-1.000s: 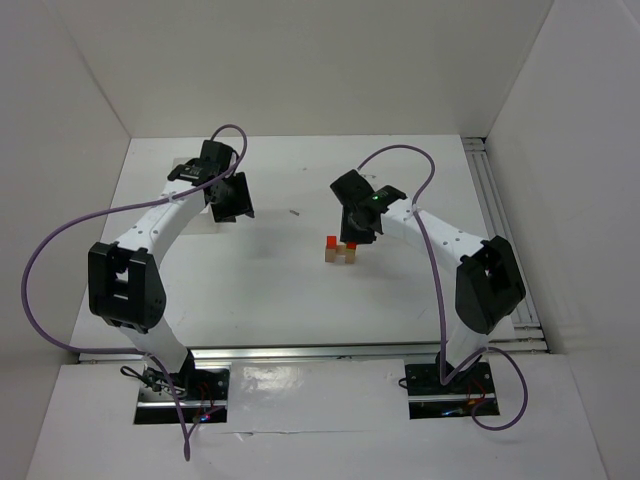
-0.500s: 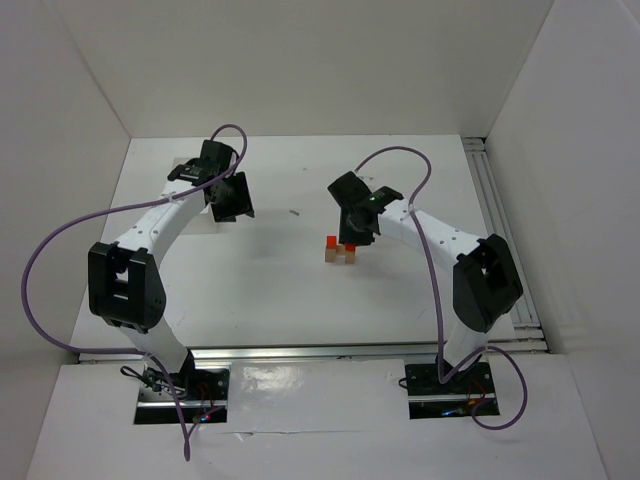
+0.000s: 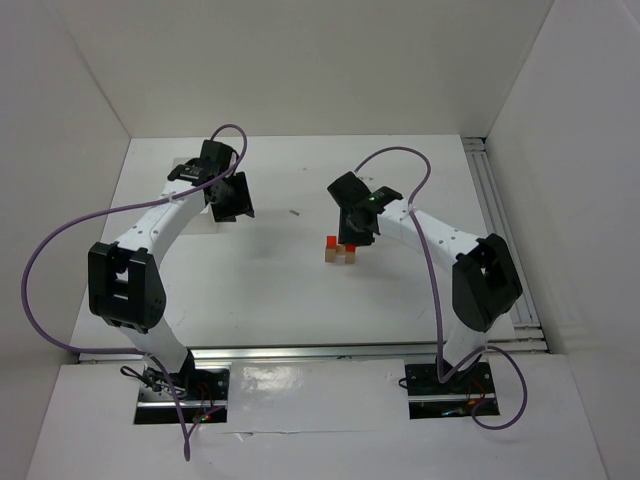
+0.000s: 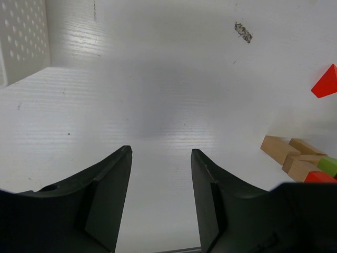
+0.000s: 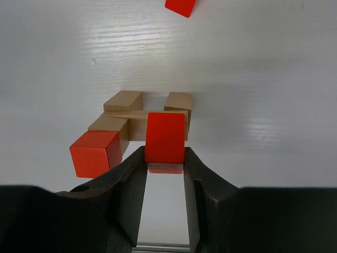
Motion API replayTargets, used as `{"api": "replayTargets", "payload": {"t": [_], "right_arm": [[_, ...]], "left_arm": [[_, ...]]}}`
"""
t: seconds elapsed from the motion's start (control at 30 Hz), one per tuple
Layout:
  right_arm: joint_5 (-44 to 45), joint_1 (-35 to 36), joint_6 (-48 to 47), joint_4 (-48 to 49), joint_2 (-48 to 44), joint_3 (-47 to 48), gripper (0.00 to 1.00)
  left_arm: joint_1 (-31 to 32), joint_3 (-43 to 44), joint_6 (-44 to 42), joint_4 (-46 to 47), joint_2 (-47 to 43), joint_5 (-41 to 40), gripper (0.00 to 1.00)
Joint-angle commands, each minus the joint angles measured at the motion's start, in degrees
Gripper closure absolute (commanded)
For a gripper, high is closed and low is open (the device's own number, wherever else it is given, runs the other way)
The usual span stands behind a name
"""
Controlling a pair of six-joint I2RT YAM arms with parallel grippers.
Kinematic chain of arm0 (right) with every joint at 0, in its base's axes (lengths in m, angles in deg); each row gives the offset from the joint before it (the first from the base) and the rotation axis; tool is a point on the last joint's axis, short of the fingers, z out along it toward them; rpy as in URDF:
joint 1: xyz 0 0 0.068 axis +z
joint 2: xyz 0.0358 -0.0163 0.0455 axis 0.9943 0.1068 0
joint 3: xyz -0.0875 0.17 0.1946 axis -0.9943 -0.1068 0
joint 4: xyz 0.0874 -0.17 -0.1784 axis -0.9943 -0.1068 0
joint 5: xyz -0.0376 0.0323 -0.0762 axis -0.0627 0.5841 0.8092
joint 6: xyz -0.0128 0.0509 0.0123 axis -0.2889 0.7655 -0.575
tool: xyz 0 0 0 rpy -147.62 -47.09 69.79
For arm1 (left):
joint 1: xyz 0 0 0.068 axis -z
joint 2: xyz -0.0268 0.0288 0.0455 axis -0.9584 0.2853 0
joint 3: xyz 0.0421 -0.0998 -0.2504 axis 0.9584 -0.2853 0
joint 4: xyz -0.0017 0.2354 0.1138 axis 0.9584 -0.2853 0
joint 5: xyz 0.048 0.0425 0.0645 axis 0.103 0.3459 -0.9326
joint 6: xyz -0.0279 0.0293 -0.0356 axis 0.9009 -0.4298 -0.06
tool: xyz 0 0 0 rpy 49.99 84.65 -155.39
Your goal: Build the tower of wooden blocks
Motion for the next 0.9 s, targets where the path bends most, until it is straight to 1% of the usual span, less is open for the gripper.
{"api": "replayTargets", "payload": {"t": [0.0,0.17,0.27,0.37,0.53,0.6,0.67,0.7,0.87], "right_arm": [[1.4,0.6,-0.2,-0.8,0.7,1.0,0.60],[1.4,0.6,-0.2,-0.8,0.7,1.0,0.52],[1.4,0.6,-0.2,-0.8,0.7,1.0,0.52],[1.4,0.6,-0.7,-0.8,0.7,1.5,0.49],[1.4,0.6,-0.7,-0.8,0.7,1.5,0.49],[1.4,0.6,-0.7,-0.8,0.7,1.5,0.55],[1.4,0.6,-0.7,-0.8,0.7,1.5,0.57],[2.0,0.6,-0.7,-0.8,0.7,2.0,0.61],[2.0,0.6,-0.7,-0.8,0.7,2.5,0.63]], "left_arm": [[-0.3,-0.3,-0.8,0.8,-2.6,0.7,0.39],[-0.3,-0.3,-0.8,0.8,-2.6,0.7,0.39],[-0.3,-0.9,-0.8,0.8,-2.6,0.7,0.39],[-0.3,-0.9,-0.8,0.8,-3.2,0.7,0.39],[-0.3,-1.4,-0.8,0.8,-3.2,0.7,0.39],[-0.3,-1.4,-0.8,1.3,-3.2,0.7,0.39],[-0.3,-1.4,-0.8,1.3,-3.2,0.7,0.39],[-0.3,-1.4,-0.8,1.3,-3.2,0.7,0.39],[-0.3,-1.4,-0.8,1.3,-3.2,0.7,0.39]]}}
